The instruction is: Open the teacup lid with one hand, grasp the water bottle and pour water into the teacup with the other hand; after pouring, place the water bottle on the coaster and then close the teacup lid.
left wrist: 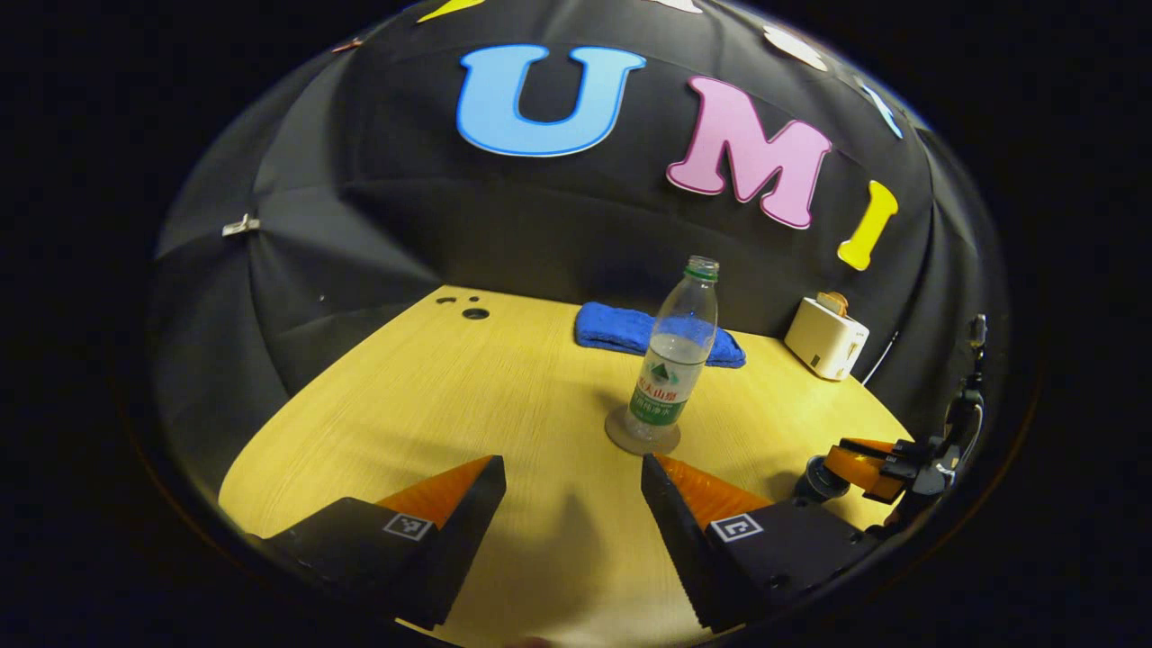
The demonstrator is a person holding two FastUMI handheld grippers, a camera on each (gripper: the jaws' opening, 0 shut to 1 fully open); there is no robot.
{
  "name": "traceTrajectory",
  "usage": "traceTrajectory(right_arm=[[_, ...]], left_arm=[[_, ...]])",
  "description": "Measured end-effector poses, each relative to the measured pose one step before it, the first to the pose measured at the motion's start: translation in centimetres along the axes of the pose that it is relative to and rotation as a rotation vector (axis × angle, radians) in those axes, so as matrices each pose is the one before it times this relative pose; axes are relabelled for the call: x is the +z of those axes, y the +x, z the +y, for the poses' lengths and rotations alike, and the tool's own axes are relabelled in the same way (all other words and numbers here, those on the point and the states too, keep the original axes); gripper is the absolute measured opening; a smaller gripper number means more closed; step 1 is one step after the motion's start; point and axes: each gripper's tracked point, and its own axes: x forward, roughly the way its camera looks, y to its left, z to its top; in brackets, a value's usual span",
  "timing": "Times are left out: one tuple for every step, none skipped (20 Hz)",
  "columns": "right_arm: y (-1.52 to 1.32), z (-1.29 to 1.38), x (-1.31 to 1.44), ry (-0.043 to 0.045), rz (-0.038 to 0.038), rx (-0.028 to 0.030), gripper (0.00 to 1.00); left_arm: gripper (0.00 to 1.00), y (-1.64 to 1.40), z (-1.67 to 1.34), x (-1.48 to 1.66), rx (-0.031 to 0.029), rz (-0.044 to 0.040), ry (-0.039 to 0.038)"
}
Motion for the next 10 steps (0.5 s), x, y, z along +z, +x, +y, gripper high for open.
traceTrajectory(right_arm=[[0.049,0.028,-0.227,-0.00083,0.00096,0.00288,0.26],[0.004,0.199,-0.165,-0.00227,-0.00103,0.00523,0.27],[-0.029,0.085,-0.029,-0.00706,-0.00127,-0.00128,0.27],[-0.052,-0.065,0.155,-0.00578,-0.00650,-0.00289,0.29],[0.037,0.023,-0.076,-0.00531,0.00051,-0.00155,0.30],[0.040,0.014,-0.118,-0.00311,-0.00249,-0.00096,0.33],[-0.044,0.117,0.038,0.00191,0.00030,0.00790,0.33],[0.001,0.058,-0.018,0.00520,-0.00159,0.00287,0.38],[-0.199,-0.002,0.279,0.00721,-0.00645,0.00281,0.51],[-0.011,0.024,0.370,0.00858,-0.00641,-0.00184,0.63]], left_arm=[[0.96,-0.342,0.000,-0.778,0.00106,0.01552,-0.02272],[0.96,-0.242,-0.049,-0.538,0.00028,0.01058,-0.01170],[0.96,-0.049,-0.153,-0.193,0.00142,-0.00090,-0.00273],[0.92,-0.066,-0.241,0.062,0.00073,-0.00550,0.00030],[0.95,0.091,-0.556,-0.061,-0.00670,-0.00186,-0.00118],[0.96,-0.116,-0.583,-0.072,-0.01143,0.00258,-0.00022],[0.96,0.078,-0.436,-0.008,-0.00301,0.00135,0.00194],[0.96,-0.052,-0.417,0.097,-0.00413,0.00117,0.00159],[0.96,-0.104,-0.433,0.194,0.00782,-0.00894,-0.00153],[0.96,-0.023,-0.130,0.529,0.01643,-0.02276,-0.01400]])
